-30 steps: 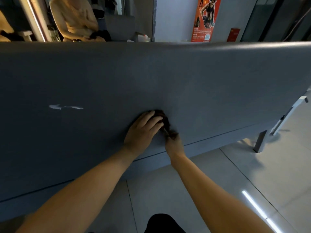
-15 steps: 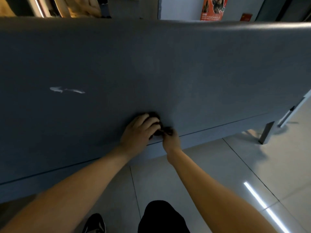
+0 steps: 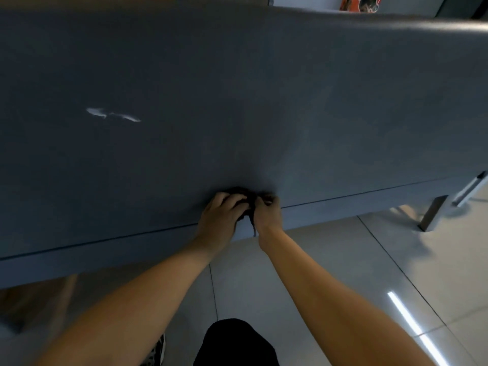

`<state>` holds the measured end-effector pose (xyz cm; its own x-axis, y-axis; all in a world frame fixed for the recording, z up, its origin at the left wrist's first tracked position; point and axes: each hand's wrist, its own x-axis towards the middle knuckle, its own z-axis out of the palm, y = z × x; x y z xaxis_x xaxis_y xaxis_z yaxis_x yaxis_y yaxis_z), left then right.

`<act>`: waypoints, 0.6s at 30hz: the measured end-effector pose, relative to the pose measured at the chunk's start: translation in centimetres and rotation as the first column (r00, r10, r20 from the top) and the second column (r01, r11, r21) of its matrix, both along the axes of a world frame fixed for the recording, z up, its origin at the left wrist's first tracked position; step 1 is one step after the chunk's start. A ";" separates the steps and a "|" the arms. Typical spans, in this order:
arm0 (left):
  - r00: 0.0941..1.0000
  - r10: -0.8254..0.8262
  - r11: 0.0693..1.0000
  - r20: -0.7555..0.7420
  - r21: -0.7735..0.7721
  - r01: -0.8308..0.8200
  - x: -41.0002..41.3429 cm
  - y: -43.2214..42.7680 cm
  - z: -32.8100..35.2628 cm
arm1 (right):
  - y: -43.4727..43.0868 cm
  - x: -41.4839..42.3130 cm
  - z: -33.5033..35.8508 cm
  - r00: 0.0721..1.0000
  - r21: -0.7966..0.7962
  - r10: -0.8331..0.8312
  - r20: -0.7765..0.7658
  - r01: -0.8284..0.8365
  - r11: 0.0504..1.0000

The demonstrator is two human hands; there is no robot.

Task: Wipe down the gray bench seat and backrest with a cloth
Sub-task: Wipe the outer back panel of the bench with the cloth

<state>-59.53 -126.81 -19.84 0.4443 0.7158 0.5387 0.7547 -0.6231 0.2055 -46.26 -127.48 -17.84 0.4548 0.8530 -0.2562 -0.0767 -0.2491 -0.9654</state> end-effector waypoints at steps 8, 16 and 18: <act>0.999 0.048 0.963 -0.007 -0.266 -0.048 1.1 -1.8 2.3 | -1.1 -2.1 0.3 0.979 -0.038 -0.031 -0.199 0.024 0.999; 0.985 0.039 0.882 0.166 -0.469 0.044 -0.3 -2.9 4.5 | -3.5 -2.6 2.0 0.908 -0.046 -0.087 -0.411 0.074 0.996; 0.989 0.046 0.887 0.139 -0.461 0.024 -1.1 -3.2 5.3 | -4.7 -3.3 2.6 0.883 -0.009 -0.061 -0.466 0.064 0.998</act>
